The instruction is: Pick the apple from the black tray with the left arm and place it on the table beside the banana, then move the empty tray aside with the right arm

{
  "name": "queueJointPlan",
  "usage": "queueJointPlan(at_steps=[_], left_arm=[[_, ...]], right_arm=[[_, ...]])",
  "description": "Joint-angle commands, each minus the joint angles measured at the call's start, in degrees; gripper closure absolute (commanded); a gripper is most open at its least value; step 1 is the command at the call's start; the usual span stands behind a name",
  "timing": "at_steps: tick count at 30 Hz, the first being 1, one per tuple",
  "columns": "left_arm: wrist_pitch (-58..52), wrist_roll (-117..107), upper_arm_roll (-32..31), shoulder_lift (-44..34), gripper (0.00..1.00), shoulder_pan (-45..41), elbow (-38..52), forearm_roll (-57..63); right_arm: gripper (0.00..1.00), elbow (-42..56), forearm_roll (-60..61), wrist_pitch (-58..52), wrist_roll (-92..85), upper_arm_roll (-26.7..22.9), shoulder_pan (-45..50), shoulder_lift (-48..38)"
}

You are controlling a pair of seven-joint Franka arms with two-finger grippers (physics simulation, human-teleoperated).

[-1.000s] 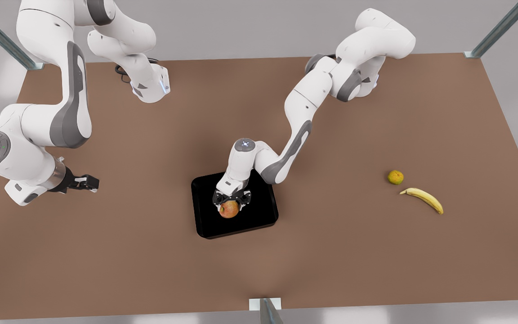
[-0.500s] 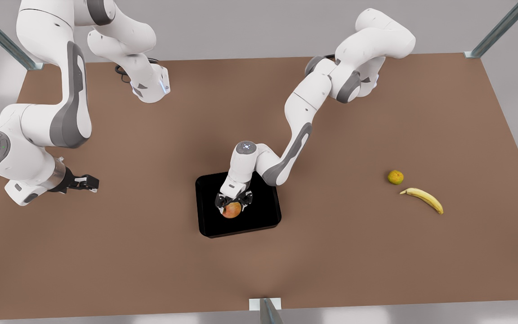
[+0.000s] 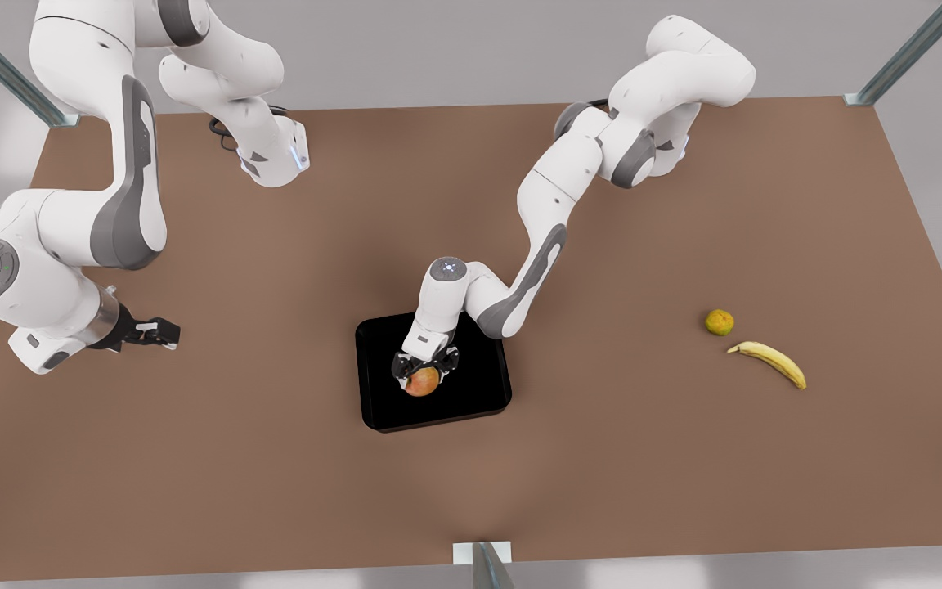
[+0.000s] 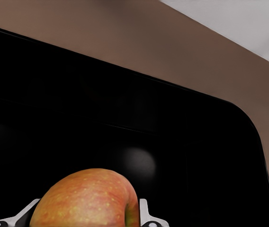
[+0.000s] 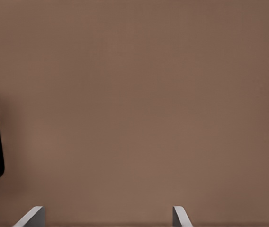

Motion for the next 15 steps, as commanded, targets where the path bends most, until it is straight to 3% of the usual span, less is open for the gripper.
queueJointPlan(at_steps=[1,4,6,15], left_arm=[[0.0,-2.2,0.0,-0.2,0.02,0.0,0.0,0.0],[0.0,-2.2,0.0,-0.2,0.02,0.0,0.0,0.0],[0.0,-2.2,0.0,-0.2,0.17,0.0,0.0,0.0],[-3.7,0.1,-0.6,-1.8,0.17,0.0,-0.3,-0.3]], right_arm=[[0.00,0.0,0.0,0.0,0.0,0.0,0.1,0.0],[0.00,0.0,0.0,0.0,0.0,0.0,0.0,-0.1],[0.00,0.0,0.0,0.0,0.0,0.0,0.0,-0.1],[0.00,0.0,0.0,0.0,0.0,0.0,0.0,-0.1]])
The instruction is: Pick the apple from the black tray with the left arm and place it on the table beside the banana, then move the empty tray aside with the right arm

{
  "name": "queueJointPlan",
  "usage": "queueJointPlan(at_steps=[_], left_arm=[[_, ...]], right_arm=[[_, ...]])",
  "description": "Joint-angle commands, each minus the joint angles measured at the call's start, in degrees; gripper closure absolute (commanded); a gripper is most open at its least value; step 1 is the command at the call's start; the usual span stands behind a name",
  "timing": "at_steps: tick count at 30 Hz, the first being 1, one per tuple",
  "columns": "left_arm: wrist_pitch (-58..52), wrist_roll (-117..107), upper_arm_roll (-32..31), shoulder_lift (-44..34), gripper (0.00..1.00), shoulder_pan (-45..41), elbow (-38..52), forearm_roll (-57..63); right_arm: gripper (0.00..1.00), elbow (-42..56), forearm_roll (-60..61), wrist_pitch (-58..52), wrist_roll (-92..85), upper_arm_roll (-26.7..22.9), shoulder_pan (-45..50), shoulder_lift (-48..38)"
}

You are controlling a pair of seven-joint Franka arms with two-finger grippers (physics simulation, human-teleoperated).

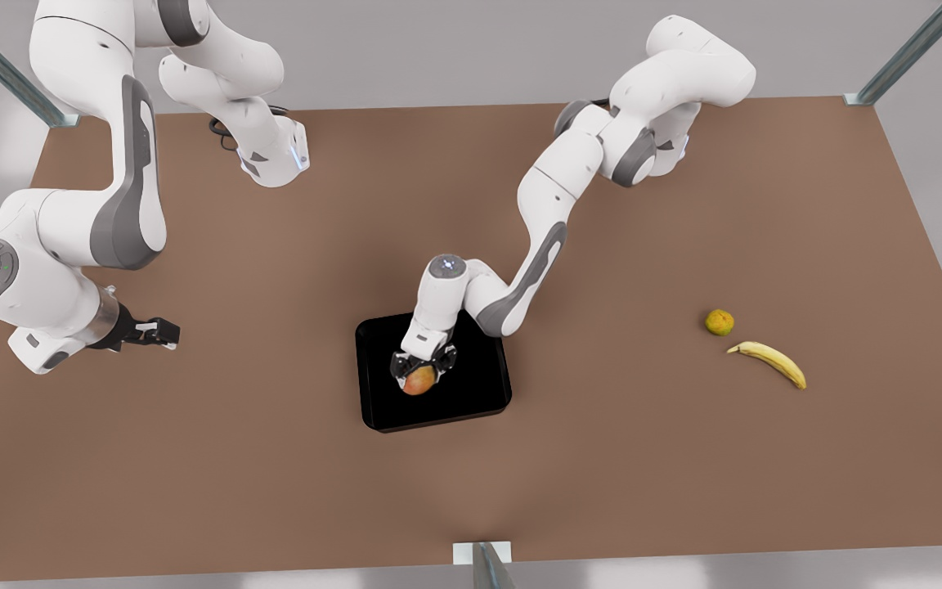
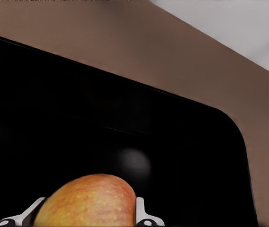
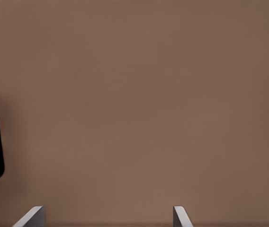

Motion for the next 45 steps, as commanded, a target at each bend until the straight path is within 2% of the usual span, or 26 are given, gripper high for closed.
queueJointPlan(at_steps=[1,5,9,14,15,19,21,23,24,26,29,32,33,37,38,39,40,41,42,43,44,45], left_arm=[[-3.8,1.4,-0.2,-0.6,0.17,-0.1,-0.1,-0.2],[-5.3,2.6,-0.5,-1.5,0.17,-0.3,-0.2,-0.2],[-17.8,13.3,-3.4,-3.7,0.15,-0.2,-0.2,-0.5],[-29.0,25.7,-3.8,-6.0,0.15,0.6,-0.5,-2.9],[-33.7,29.2,-3.7,-8.4,0.15,0.7,-1.0,-3.9],[-45.5,38.0,-3.8,-14.6,0.15,3.2,-3.3,-5.2],[-42.9,38.4,-3.8,-22.3,0.15,4.6,-14.0,-6.6],[-27.4,40.6,-3.8,-37.0,0.13,7.8,-39.2,-6.6],[-19.0,46.3,-3.8,-44.3,0.13,12.0,-51.6,-7.4],[-18.6,64.3,-3.7,-51.8,0.13,21.3,-60.4,-11.6],[-16.4,86.6,-3.7,-49.4,0.13,35.1,-61.2,-13.5],[-3.7,86.5,-3.9,-39.9,0.13,35.5,-60.5,-14.3],[-3.7,86.4,-3.8,-40.1,0.00,35.4,-60.4,-14.2],[-4.5,86.8,-3.8,-41.7,0.00,35.6,-60.5,-14.1],[-9.3,86.9,-3.4,-44.8,0.00,35.8,-60.0,-14.0],[-30.4,86.9,-3.1,-50.2,0.00,36.0,-49.6,-13.8],[-45.5,86.0,-2.6,-50.7,0.00,36.0,-38.5,-14.1],[-51.3,79.2,-3.1,-50.9,0.00,35.9,-33.9,-16.0],[-54.9,77.7,-3.1,-56.9,0.00,36.0,-36.6,-19.0],[-40.6,76.5,-3.5,-69.6,0.00,35.4,-52.5,-17.0],[-47.9,76.6,-3.5,-66.9,0.00,35.4,-46.7,-16.5],[-50.8,78.2,-3.3,-66.8,0.00,35.6,-46.5,-16.4]], right_arm=[[0.00,0.0,0.0,0.0,0.0,0.0,0.0,-0.1],[0.00,0.0,0.0,0.0,0.0,0.0,0.0,-0.1],[0.00,0.0,0.0,0.0,0.0,0.0,0.1,-0.1],[0.00,2.1,0.7,-0.7,0.0,0.1,0.3,-0.1],[0.00,4.2,2.9,-1.4,0.0,1.3,0.5,-0.1],[0.00,8.0,3.8,-0.9,6.1,13.1,0.6,1.8],[0.00,9.2,3.5,-0.6,9.6,15.3,1.8,3.2],[0.00,10.2,3.5,-0.6,9.7,15.3,3.1,4.1],[0.00,10.4,3.7,3.1,9.8,15.3,4.0,4.5],[0.00,12.9,3.7,5.8,16.0,15.3,7.4,8.8],[0.00,13.2,2.4,9.3,20.3,15.4,11.2,14.8],[0.00,7.1,0.7,17.6,22.6,15.3,12.8,15.4],[0.00,1.4,0.8,23.0,22.6,15.3,12.8,13.7],[0.00,-2.7,0.8,25.3,22.5,15.2,12.6,13.4],[0.00,-3.7,0.8,27.0,22.5,15.1,12.5,13.5],[0.00,-3.8,0.7,27.7,22.5,15.0,12.4,13.9],[0.00,-3.8,0.6,27.9,22.4,15.0,12.2,14.4],[0.00,-3.8,0.5,29.2,22.1,15.0,12.2,15.2],[0.00,-3.8,0.5,29.5,22.0,14.9,12.2,15.9],[0.00,-3.8,0.4,29.6,21.8,14.9,12.1,16.6],[0.00,-3.8,0.2,31.1,21.7,14.9,12.0,17.5],[0.00,-3.8,0.2,31.6,21.7,14.9,11.9,18.8]])
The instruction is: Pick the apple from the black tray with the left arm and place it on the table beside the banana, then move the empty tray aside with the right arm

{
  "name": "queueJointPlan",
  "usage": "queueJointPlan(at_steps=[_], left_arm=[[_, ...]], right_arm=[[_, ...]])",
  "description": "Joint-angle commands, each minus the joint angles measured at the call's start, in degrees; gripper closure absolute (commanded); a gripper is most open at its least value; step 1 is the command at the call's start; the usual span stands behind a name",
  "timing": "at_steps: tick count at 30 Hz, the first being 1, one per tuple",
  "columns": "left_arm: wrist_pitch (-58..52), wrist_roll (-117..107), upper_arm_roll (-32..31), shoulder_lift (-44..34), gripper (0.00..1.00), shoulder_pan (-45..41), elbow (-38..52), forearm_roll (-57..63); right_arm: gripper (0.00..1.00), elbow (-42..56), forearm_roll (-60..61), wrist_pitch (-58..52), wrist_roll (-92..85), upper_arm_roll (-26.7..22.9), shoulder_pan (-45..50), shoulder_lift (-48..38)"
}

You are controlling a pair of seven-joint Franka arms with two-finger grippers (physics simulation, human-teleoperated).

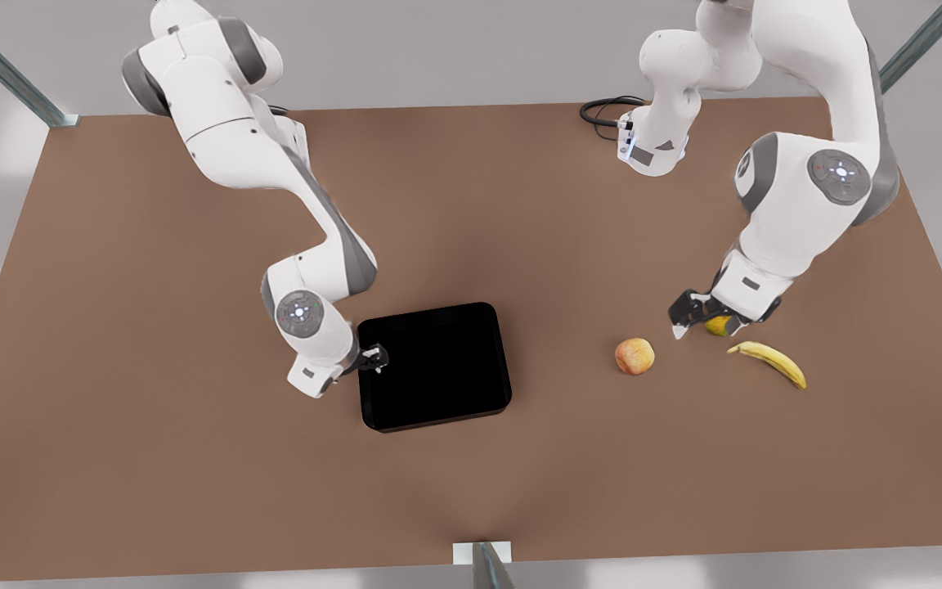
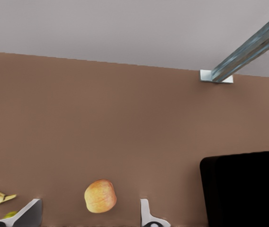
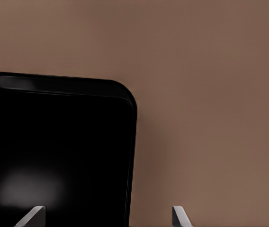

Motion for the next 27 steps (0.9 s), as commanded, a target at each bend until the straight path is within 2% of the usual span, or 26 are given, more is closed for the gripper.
queueJointPlan(at_steps=[1,5,9,11,13,19,21,25,27], left_arm=[[-15.5,15.4,0.5,-1.2,0.00,1.1,-0.1,0.3],[-17.7,15.1,0.7,-1.1,0.00,2.6,-0.6,6.2],[-19.5,11.8,-2.4,-1.8,0.00,3.0,-0.1,5.0],[-18.8,11.8,-2.3,-0.6,0.00,4.3,0.4,3.7],[-15.9,12.2,-2.3,4.7,0.00,8.6,5.4,3.6],[-16.5,18.3,-2.3,4.5,0.00,11.3,6.7,3.1],[-16.5,18.2,-2.4,4.4,0.00,11.0,6.6,3.1],[-15.9,18.0,-2.3,4.9,0.00,11.3,6.5,2.5],[-15.7,17.9,-2.3,5.0,0.00,11.2,6.5,2.6]], right_arm=[[0.00,-0.1,-0.1,4.6,5.7,0.0,0.0,1.4],[0.00,-5.0,0.6,4.5,4.5,0.4,0.0,1.5],[0.00,-7.5,0.6,4.6,4.4,1.3,-0.2,1.5],[0.00,-7.5,0.6,4.6,3.4,1.3,-1.0,1.6],[0.00,-7.4,0.4,5.1,2.0,1.3,-2.4,1.7],[0.00,-5.7,0.4,7.0,2.6,1.2,-2.5,3.2],[0.11,-5.6,0.4,7.0,2.6,1.3,-2.4,3.6],[0.19,-5.4,0.4,8.2,2.7,1.3,-2.4,4.8],[0.32,-5.4,0.4,8.2,2.6,1.3,-2.4,4.8]])
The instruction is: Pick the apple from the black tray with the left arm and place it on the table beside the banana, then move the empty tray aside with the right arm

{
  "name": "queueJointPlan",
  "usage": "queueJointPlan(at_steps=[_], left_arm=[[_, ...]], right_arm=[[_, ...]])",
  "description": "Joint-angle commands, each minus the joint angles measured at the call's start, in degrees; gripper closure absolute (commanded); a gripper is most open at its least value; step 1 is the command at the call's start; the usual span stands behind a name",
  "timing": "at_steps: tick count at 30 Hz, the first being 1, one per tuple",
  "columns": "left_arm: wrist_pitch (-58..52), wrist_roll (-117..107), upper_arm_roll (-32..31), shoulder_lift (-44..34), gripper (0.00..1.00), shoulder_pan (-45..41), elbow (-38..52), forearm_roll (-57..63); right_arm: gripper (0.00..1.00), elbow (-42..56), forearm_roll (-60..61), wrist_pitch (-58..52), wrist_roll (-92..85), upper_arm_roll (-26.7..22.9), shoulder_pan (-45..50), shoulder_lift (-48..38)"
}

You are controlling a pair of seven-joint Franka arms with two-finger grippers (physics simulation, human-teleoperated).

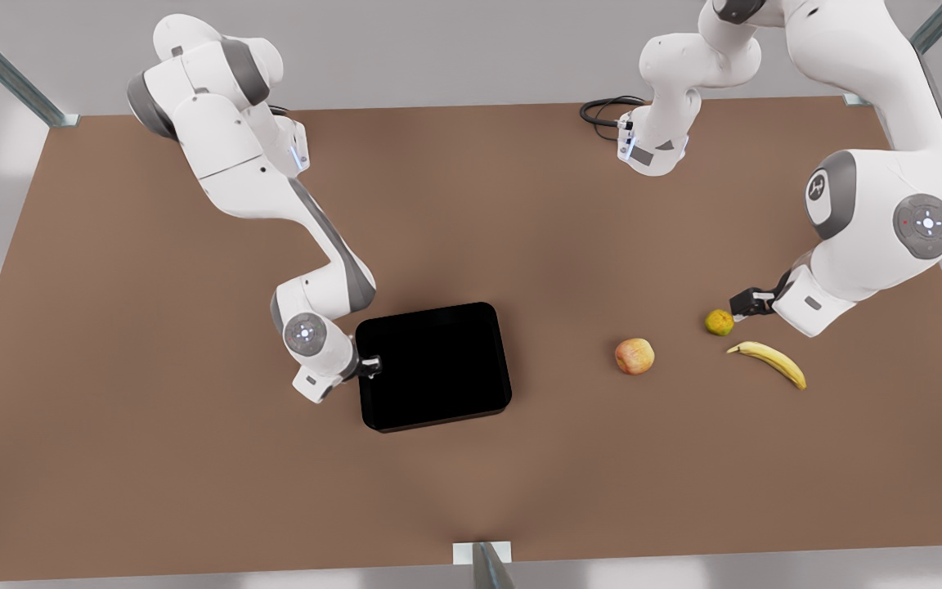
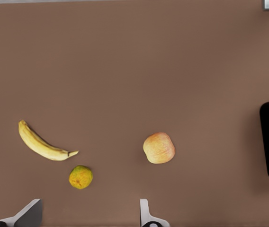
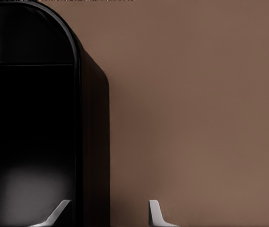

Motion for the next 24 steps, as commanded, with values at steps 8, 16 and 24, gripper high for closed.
queueJointPlan(at_steps=[8,16,24], left_arm=[[-1.0,-0.3,-0.6,-0.2,0.00,-0.9,0.0,-0.2],[-0.9,-2.2,-0.8,-0.3,0.00,-0.9,0.2,-0.2],[-1.0,-2.1,-0.1,-0.3,0.00,-0.3,0.1,-0.2]], right_arm=[[0.56,0.0,0.1,0.9,-0.2,0.7,0.0,0.0],[0.74,0.0,0.1,0.9,-1.8,0.8,-0.1,0.4],[0.81,0.0,0.1,0.6,-3.0,0.6,-0.3,0.0]])
